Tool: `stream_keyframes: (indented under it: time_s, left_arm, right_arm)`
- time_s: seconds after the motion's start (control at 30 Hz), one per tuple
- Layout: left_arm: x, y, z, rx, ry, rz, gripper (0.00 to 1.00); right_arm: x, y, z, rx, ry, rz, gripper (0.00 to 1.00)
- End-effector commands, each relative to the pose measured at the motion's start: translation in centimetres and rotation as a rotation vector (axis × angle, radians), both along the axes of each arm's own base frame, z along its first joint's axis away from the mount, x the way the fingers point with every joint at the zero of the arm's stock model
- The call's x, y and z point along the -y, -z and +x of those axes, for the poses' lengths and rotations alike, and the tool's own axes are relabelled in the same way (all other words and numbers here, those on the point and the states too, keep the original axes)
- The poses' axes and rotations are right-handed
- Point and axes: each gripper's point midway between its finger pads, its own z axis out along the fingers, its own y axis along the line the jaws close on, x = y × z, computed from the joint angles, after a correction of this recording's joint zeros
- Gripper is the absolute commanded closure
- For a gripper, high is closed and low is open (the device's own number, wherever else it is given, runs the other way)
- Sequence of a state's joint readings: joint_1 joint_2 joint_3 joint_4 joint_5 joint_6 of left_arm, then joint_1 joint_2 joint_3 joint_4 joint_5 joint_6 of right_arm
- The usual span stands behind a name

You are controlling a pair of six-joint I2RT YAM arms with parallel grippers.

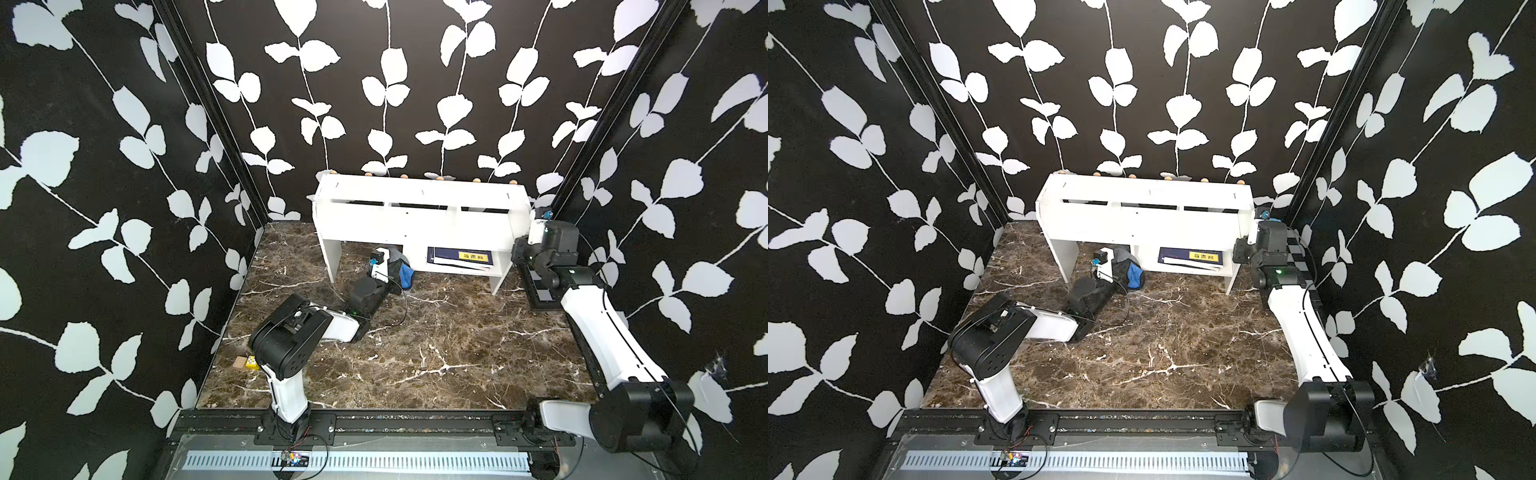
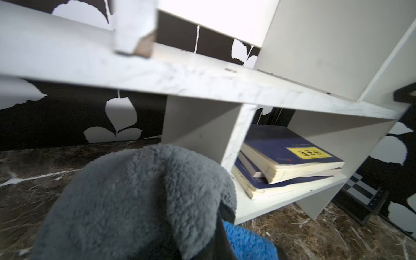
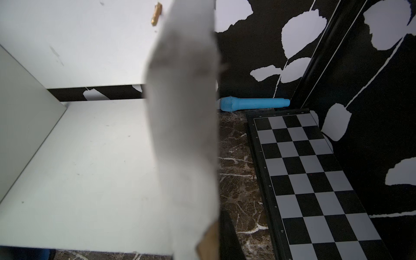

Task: Wipe the bookshelf clean with a cloth
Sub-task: Wipe the dust from the shelf.

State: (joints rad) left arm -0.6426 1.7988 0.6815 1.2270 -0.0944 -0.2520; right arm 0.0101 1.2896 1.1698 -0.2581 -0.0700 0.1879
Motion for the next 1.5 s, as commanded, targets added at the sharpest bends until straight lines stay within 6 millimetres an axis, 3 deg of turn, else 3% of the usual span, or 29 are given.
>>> stream_keyframes:
  time_s: [0.0,0.23,0.37,0.67,0.77,1.03,1.13,1.27,1.37,1.4,1.47]
  left_arm:
    - [-1.9,-0.8,-0.3,0.039,-0.066,-0.013,1.0]
    - [-2.2,0.0,-0.9,0.032,-0.059,-0.001,1.0]
    - [-1.3,-0.2,-0.2,0.036,-0.042,-0.008,1.0]
    - [3.6,-1.4,1.5,0.086,0.035,-0.051,1.0]
    - [4.2,-1.8,1.7,0.104,0.026,-0.057,1.0]
    - [4.5,-2.6,0.9,0.15,0.066,-0.021,1.0]
    - [3.9,-1.3,0.4,0.132,0.055,0.023,1.0]
    - [2.1,4.1,0.0,0.021,-0.001,0.095,1.0]
    - [2.3,7.8,-0.9,-0.038,-0.011,0.1,1.0]
    - [2.0,8.1,-0.8,-0.045,-0.028,0.096,1.0]
    - [2.3,6.7,-0.6,-0.026,-0.027,0.064,1.0]
  right_arm:
    - [2.2,-3.3,0.8,0.103,0.077,0.253,1.0]
    - [2.8,-5.0,0.8,0.143,0.044,0.319,1.0]
    - [1.3,-4.8,0.7,0.126,-0.014,0.334,1.0]
    - [-3.9,-4.8,0.3,0.08,-0.134,0.285,1.0]
    - [-5.2,-4.7,0.5,0.061,-0.167,0.268,1.0]
    - [-2.0,-4.0,0.9,0.042,-0.056,0.278,1.0]
    - [-1.4,-4.1,0.9,0.049,-0.048,0.296,1.0]
    - [-1.7,-4.5,0.9,0.063,-0.066,0.309,1.0]
    - [-1.9,-4.5,0.9,0.066,-0.073,0.317,1.0]
    - [-2.0,-4.6,0.8,0.071,-0.079,0.317,1.0]
    - [-2.2,-4.8,0.6,0.081,-0.095,0.312,1.0]
